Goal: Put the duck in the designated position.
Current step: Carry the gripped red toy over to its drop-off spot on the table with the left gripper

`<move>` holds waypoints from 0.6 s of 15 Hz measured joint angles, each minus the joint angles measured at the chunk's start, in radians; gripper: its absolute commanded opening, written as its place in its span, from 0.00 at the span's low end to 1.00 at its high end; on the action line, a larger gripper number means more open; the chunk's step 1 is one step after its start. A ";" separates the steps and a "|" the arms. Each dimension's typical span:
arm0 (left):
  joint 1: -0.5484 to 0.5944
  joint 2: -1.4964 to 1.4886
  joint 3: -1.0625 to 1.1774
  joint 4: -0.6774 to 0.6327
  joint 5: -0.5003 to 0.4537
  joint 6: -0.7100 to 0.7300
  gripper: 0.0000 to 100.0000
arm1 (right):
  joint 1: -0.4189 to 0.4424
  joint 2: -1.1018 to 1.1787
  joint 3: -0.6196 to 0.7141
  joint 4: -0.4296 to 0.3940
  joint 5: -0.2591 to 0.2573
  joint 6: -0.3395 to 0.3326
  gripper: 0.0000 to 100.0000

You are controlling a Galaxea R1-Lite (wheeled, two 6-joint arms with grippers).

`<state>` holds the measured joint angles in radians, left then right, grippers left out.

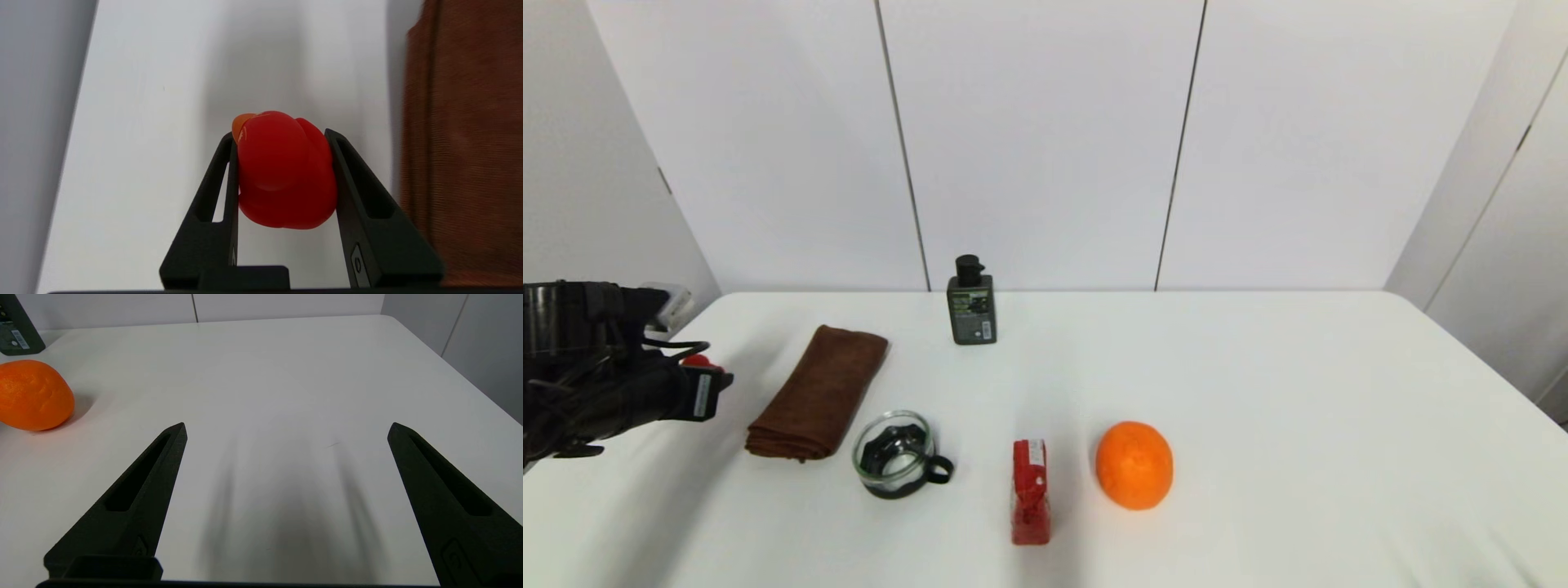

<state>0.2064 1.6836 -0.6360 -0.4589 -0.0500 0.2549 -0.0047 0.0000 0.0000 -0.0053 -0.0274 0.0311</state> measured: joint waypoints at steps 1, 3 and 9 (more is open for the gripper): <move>0.004 0.019 0.000 -0.008 -0.001 -0.011 0.00 | 0.000 0.000 0.000 0.000 0.000 0.000 1.00; 0.007 0.054 -0.002 -0.023 -0.003 -0.019 0.00 | 0.000 0.000 0.000 0.000 0.000 0.000 1.00; 0.007 0.114 -0.007 -0.044 -0.036 -0.039 0.00 | 0.000 0.000 0.000 0.000 0.000 0.000 1.00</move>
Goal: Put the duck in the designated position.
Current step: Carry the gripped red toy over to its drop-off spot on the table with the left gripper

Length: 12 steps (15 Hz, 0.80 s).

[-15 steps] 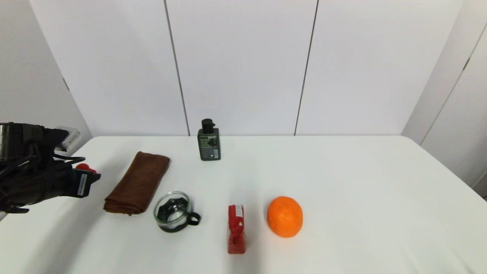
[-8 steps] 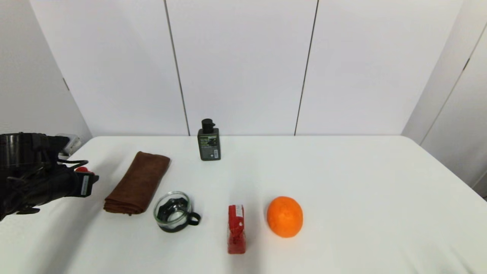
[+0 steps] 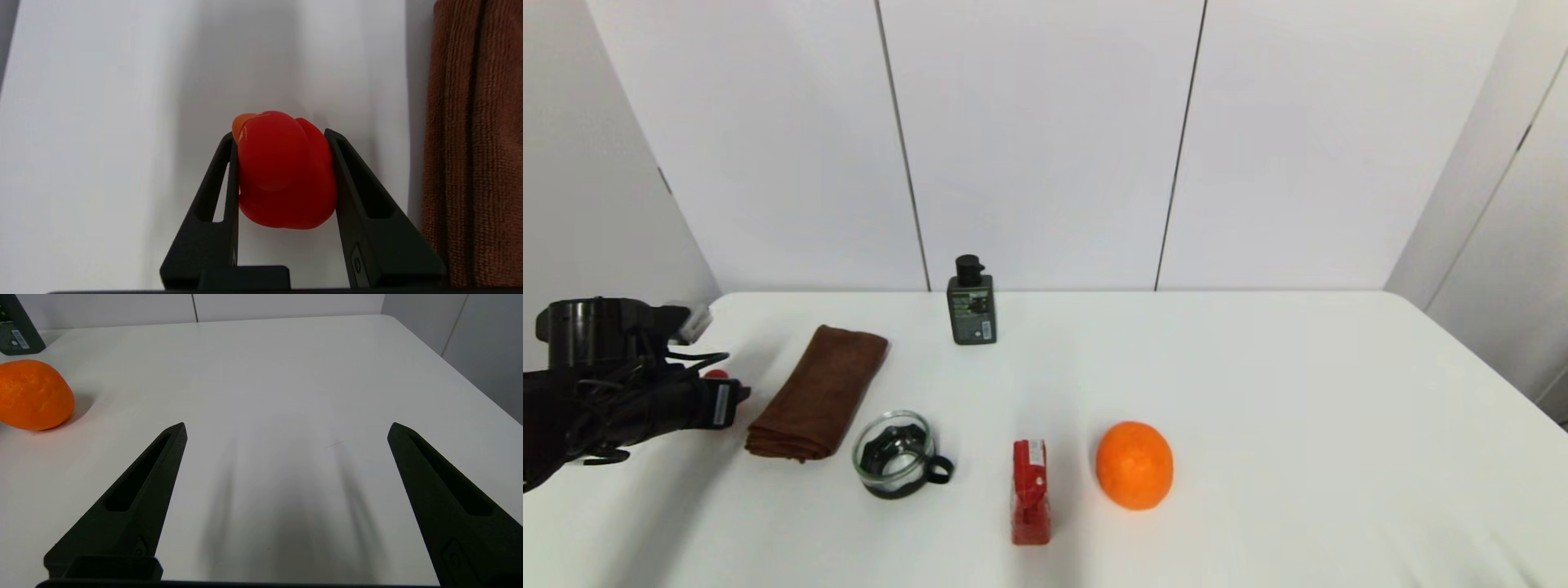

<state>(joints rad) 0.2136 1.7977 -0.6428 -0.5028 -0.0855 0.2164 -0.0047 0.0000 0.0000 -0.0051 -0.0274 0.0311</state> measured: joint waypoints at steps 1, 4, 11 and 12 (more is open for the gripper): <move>-0.001 0.007 0.000 -0.001 -0.001 0.000 0.00 | 0.000 0.000 0.000 0.000 0.000 0.000 1.00; -0.005 0.020 -0.001 -0.002 -0.024 -0.001 0.00 | 0.000 0.000 0.000 0.000 0.000 0.000 1.00; -0.005 0.024 -0.007 -0.003 -0.027 0.000 0.00 | 0.000 0.000 0.000 -0.001 0.000 0.001 1.00; -0.005 0.021 -0.007 -0.004 -0.027 0.000 0.00 | 0.000 0.000 0.000 -0.001 0.000 0.000 1.00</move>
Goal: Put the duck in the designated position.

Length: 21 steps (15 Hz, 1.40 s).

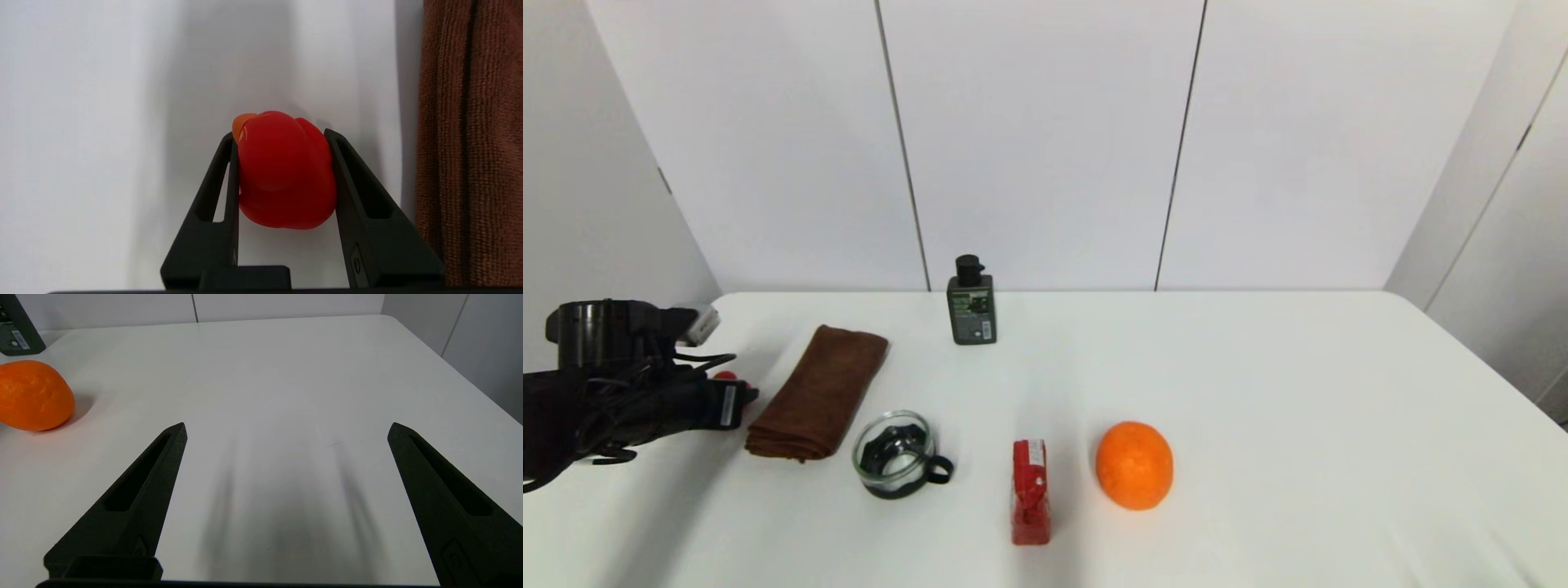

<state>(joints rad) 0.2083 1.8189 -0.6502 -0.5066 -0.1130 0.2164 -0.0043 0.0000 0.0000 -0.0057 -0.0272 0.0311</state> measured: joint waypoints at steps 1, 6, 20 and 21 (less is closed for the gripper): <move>0.000 -0.001 0.000 0.000 0.000 0.000 0.00 | 0.000 0.000 0.000 0.001 0.000 0.000 1.00; 0.000 -0.002 0.000 0.001 0.000 -0.001 1.00 | 0.000 0.000 0.000 0.000 0.000 0.000 1.00; -0.005 -0.113 -0.204 0.016 -0.005 0.005 1.00 | 0.000 0.000 0.000 0.000 0.000 0.000 1.00; -0.009 -0.134 -0.229 0.016 -0.005 0.006 1.00 | 0.000 0.000 0.000 0.000 0.000 0.000 1.00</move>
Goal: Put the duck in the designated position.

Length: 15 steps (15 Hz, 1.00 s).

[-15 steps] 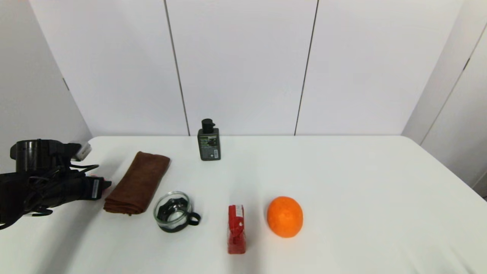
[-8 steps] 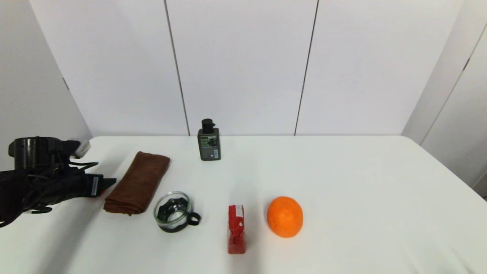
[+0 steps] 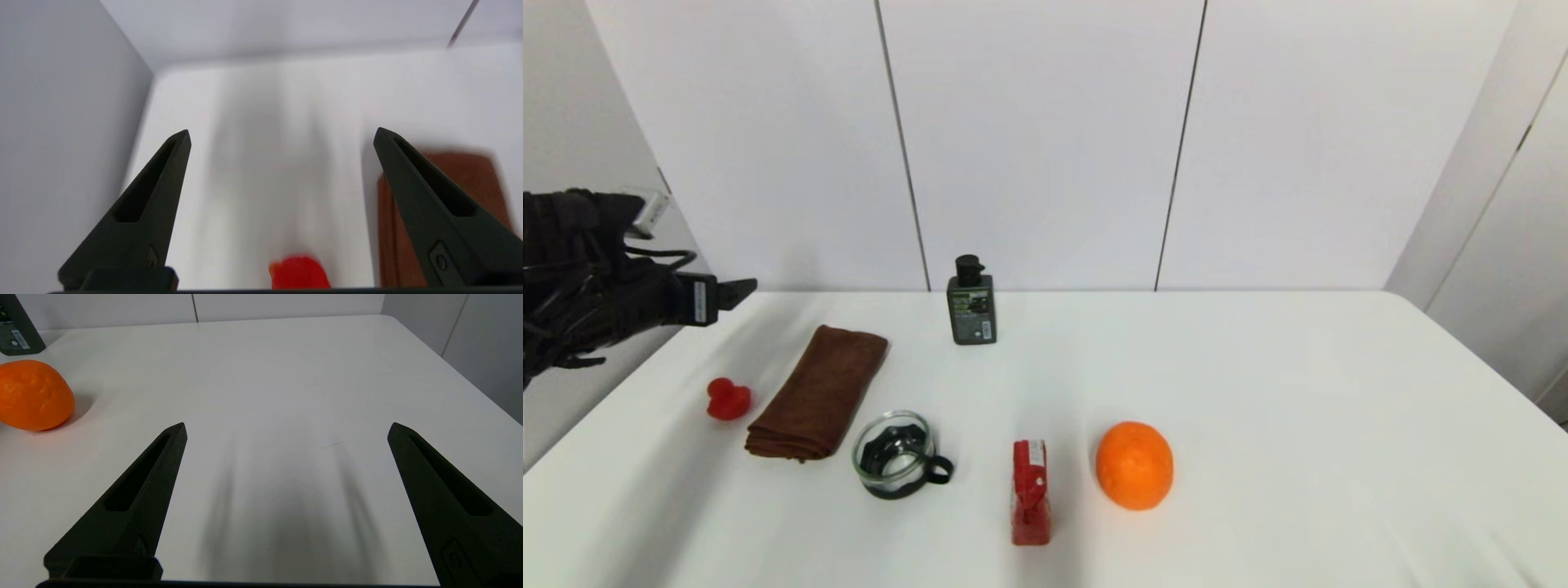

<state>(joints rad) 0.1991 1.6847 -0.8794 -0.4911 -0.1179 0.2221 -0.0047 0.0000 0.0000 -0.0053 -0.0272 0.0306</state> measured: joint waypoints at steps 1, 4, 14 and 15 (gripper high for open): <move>-0.007 -0.027 -0.024 0.003 0.000 0.000 1.00 | 0.000 0.000 0.000 0.000 0.000 0.001 1.00; -0.065 -0.112 -0.076 0.013 0.001 0.001 1.00 | 0.000 0.000 0.000 0.000 0.000 0.001 1.00; -0.362 -0.412 -0.089 0.224 -0.003 0.029 1.00 | 0.000 0.000 0.000 0.000 0.000 0.000 1.00; -0.374 -0.436 -0.086 0.269 -0.006 0.027 1.00 | 0.000 0.000 0.000 0.000 0.000 0.000 1.00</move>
<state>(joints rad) -0.1749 1.2489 -0.9655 -0.2226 -0.1236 0.2496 -0.0047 0.0000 0.0000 -0.0053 -0.0274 0.0306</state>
